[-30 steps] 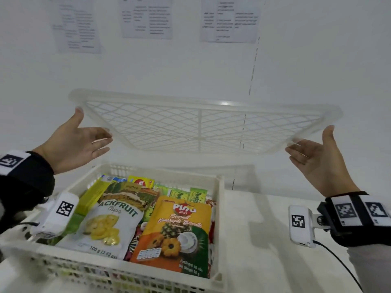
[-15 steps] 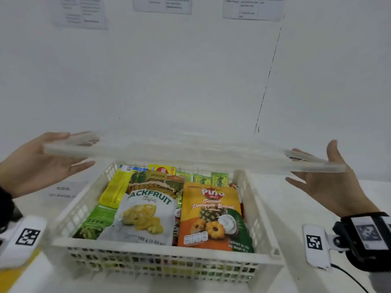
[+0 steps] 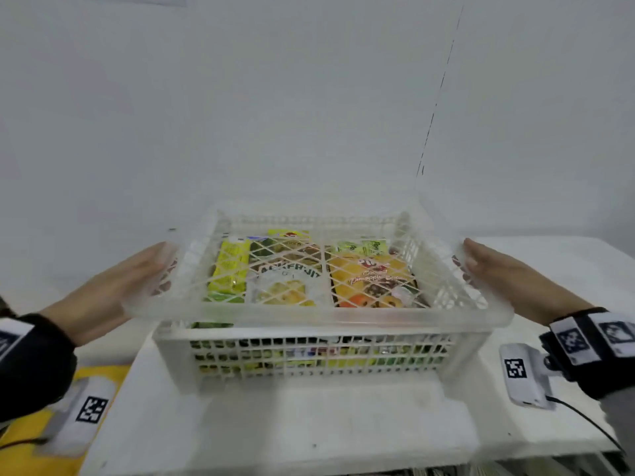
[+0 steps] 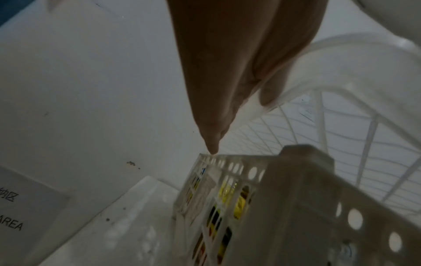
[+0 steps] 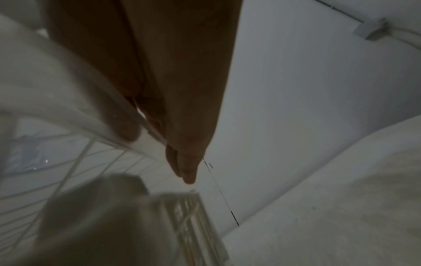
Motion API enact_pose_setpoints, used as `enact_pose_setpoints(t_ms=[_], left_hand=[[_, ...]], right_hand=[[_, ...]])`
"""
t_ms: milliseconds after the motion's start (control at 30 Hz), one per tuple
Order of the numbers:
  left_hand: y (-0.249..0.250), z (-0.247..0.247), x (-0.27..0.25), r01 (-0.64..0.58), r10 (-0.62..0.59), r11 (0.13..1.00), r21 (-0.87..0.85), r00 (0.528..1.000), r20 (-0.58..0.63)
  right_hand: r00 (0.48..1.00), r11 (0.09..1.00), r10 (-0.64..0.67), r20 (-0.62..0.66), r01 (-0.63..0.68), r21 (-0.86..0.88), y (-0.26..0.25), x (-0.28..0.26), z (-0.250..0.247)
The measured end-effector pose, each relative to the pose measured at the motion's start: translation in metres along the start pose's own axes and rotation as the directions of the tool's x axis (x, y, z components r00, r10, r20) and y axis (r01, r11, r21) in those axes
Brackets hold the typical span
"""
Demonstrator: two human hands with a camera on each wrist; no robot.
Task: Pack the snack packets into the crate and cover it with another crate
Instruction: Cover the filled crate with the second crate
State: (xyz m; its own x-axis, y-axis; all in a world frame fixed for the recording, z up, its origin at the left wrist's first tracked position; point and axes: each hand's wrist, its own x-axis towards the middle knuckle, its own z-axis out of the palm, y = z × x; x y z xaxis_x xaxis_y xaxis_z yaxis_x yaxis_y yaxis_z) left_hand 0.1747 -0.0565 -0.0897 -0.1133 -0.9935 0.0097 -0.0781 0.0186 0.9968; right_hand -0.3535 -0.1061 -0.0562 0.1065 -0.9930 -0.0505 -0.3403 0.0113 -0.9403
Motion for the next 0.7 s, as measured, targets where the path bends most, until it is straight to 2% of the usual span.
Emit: enact_pose_setpoints(t_ms=[167, 267, 467, 700], left_hand=[[-0.008, 0.021, -0.001, -0.059, 0.062, 0.997, -0.047, 0.997, 0.051], [-0.006, 0.029, -0.001, -0.040, 0.044, 0.997, -0.064, 0.998, 0.055], [-0.007, 0.033, 0.006, 0.057, -0.063, 0.996, -0.071, 0.995, -0.082], [-0.008, 0.019, 0.015, 0.148, -0.152, 0.988, -0.035, 0.973, -0.175]], right_hand=[[0.993, 0.993, -0.021, -0.115, 0.008, -0.114, 0.015, 0.008, 0.014], [0.983, 0.982, -0.047, -0.176, 0.014, -0.190, 0.022, 0.014, 0.019], [0.980, 0.962, -0.087, -0.181, 0.035, -0.271, 0.027, 0.026, 0.027], [0.965, 0.986, -0.059, -0.255, 0.018, -0.163, 0.038, 0.031, 0.028]])
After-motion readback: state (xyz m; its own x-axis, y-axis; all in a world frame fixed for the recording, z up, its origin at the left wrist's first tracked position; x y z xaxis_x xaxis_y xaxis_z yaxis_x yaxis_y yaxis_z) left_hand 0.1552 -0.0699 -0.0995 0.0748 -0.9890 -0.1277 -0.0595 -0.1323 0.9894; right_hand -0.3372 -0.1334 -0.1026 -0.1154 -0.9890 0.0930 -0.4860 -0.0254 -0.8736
